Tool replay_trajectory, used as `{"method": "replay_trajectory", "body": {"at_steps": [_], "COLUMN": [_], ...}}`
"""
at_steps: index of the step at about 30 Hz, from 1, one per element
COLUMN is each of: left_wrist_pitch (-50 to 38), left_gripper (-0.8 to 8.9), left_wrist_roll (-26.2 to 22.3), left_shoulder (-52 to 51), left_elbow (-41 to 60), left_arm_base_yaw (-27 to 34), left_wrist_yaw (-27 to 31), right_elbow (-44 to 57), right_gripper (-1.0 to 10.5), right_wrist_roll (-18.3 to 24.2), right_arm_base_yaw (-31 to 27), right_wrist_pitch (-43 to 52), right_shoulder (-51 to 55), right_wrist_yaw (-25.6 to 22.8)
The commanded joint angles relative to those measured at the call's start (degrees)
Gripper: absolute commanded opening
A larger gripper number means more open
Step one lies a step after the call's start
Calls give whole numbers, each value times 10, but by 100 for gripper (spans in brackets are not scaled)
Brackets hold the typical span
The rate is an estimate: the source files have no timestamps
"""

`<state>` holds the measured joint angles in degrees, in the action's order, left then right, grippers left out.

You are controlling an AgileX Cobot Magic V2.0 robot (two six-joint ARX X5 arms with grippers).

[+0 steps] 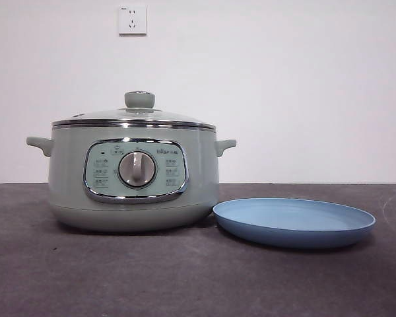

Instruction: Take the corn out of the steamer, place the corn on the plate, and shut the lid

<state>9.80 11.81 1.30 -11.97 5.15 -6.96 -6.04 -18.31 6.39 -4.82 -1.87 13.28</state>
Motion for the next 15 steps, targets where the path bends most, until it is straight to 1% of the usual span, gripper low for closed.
{"method": "replay_trajectory", "body": {"at_steps": [1, 5, 7, 10, 13, 15], "left_wrist_pitch": [3, 36, 54, 78, 96, 108], "left_gripper": [-6, -6, -6, -6, -6, -6], "left_wrist_roll": [9, 9, 6, 1, -1, -4], "left_shoulder": [16, 65, 96, 148, 196, 228], "left_elbow": [-32, -94, -125, -174, -222, -254], "left_arm_base_yaw": [1, 1, 1, 1, 1, 1], "left_wrist_yaw": [-16, -66, -103, -148, -196, -232], "right_elbow": [-32, -96, -136, -207, -284, -339], "right_gripper": [-12, -12, -11, -11, -11, -11], "right_wrist_roll": [-10, -10, -4, 26, 64, 97], "right_arm_base_yaw": [1, 1, 1, 1, 1, 1], "right_wrist_pitch": [4, -5, -18, -54, -112, -157], "right_shoulder": [-21, -77, -113, -177, -246, -294], "right_wrist_yaw": [2, 6, 23, 67, 114, 148]}}
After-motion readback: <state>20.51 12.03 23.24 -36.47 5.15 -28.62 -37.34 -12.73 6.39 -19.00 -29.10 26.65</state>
